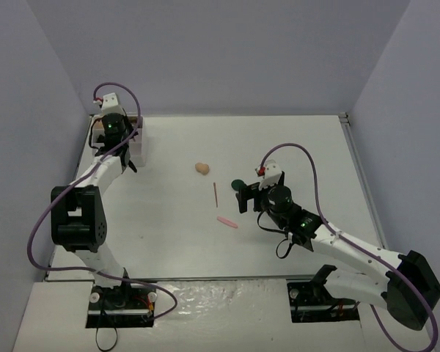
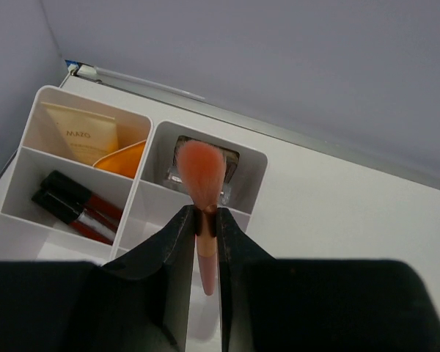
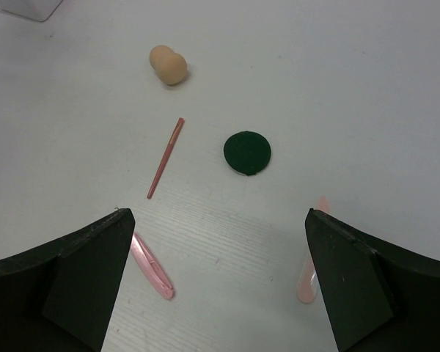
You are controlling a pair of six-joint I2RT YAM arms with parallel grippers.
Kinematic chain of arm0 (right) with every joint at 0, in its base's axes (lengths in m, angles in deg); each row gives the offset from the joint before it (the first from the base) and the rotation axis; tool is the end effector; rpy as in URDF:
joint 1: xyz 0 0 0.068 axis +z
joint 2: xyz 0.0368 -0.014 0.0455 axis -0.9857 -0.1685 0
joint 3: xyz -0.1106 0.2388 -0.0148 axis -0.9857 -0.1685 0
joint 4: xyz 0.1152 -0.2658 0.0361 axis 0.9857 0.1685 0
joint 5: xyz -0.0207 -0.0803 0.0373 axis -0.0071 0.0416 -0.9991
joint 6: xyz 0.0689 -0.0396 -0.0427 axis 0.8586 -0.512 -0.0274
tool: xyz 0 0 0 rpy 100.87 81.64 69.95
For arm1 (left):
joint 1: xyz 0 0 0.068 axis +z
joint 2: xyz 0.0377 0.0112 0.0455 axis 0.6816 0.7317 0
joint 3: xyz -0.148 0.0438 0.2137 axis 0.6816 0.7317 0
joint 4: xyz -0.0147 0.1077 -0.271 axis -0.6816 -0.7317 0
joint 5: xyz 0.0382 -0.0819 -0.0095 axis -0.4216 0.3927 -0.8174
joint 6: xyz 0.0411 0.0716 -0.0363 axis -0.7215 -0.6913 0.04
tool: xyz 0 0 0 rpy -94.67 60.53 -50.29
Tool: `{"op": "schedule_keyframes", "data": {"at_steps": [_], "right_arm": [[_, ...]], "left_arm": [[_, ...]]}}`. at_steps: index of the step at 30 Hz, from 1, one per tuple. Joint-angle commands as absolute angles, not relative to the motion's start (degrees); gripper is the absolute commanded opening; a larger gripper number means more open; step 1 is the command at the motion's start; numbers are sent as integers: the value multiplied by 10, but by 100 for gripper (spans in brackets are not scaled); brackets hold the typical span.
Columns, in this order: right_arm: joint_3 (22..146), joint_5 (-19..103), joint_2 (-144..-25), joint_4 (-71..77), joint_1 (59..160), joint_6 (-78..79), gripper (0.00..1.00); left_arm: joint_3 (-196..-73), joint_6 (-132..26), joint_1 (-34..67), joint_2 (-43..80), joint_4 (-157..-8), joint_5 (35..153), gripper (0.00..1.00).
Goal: Organize the makeup
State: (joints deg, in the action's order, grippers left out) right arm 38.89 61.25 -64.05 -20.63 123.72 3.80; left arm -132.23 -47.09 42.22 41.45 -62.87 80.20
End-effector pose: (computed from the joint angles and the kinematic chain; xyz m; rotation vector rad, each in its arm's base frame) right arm 0.2419 0.2062 0.2299 -0.3395 1.6833 0.5252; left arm 0.4830 0.0018 0.2652 -0.3212 1.6687 -0.1507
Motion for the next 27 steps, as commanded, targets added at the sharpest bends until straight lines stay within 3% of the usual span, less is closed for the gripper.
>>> {"op": "schedule_keyframes", "data": {"at_steps": [1,9,22,27], "right_arm": [[390,635,-618,-237,1233,21,100],[386,645,-617,-239,1230,20,100],[381,638,-622,-244,1225,23,100],[379,628,-625,-248,1224,26,100]], "left_arm": [[-1400,-481,427,439,-538,818,0],[-1394,-488,444,485,-505,826,2],[-1350,-513,440,507,-479,860,14],[-1340,-549,436,499,-488,858,27]]}}
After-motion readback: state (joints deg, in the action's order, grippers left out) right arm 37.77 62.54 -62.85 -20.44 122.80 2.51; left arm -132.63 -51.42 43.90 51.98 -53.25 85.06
